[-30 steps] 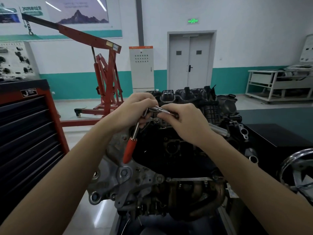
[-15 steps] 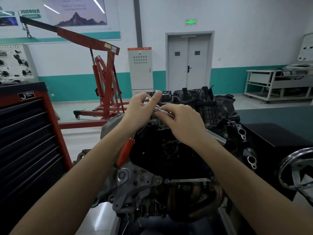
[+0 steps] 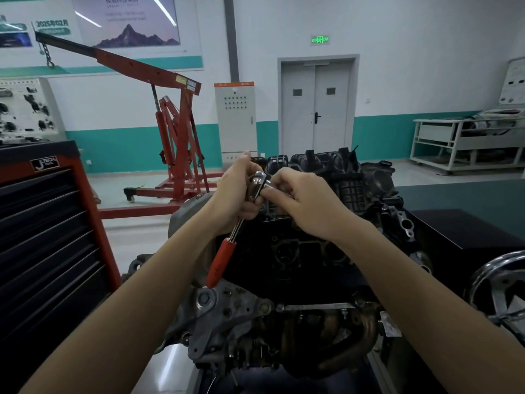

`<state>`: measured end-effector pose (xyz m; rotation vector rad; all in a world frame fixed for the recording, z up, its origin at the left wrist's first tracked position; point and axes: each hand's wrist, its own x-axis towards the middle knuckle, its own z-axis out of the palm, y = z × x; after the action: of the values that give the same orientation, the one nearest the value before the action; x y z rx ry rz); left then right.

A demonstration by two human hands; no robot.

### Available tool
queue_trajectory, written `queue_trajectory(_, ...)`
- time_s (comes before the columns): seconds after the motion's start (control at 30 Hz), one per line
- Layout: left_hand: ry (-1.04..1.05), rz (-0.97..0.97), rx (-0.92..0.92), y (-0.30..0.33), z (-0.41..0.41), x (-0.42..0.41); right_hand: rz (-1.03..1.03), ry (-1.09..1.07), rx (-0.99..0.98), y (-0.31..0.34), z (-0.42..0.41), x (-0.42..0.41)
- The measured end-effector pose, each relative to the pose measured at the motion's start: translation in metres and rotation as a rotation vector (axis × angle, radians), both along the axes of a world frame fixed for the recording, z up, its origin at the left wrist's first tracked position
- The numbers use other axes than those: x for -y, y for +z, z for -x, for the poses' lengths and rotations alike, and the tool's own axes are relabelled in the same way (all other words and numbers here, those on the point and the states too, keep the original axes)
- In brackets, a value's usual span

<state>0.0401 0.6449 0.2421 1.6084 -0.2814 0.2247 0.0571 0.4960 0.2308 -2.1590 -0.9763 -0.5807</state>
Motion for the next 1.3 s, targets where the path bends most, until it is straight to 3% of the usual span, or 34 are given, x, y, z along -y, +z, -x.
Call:
queue_trajectory(0.2,-0.055,-0.121,-0.052,-0.003,-0.001,-0.006,-0.073,0.066,-0.069,-0.011,0.001,-0.003)
queue_trajectory(0.37,-0.354,0.170,-0.085,-0.011,0.002,-0.018,-0.190,0.109,-0.077,-0.010,0.000,0.000)
queue_trajectory(0.7,-0.355,0.290,0.002,-0.007,0.002,-0.017,-0.326,0.151,0.096,-0.008,0.003,-0.003)
queue_trajectory(0.83,-0.372,0.509,0.053,0.010,0.001,-0.037,-0.388,0.074,0.118,-0.016,-0.001,0.018)
queue_trajectory(0.97,-0.295,0.329,-0.004,0.016,-0.008,-0.030,-0.510,0.132,0.041,-0.012,0.005,0.033)
queue_trajectory(1.13,-0.335,0.215,-0.064,-0.003,-0.013,0.027,-0.918,0.109,-0.285,0.019,-0.007,0.043)
queue_trajectory(1.3,-0.452,0.068,-0.066,-0.015,-0.018,0.071,-1.049,0.223,-0.452,0.033,-0.030,0.048)
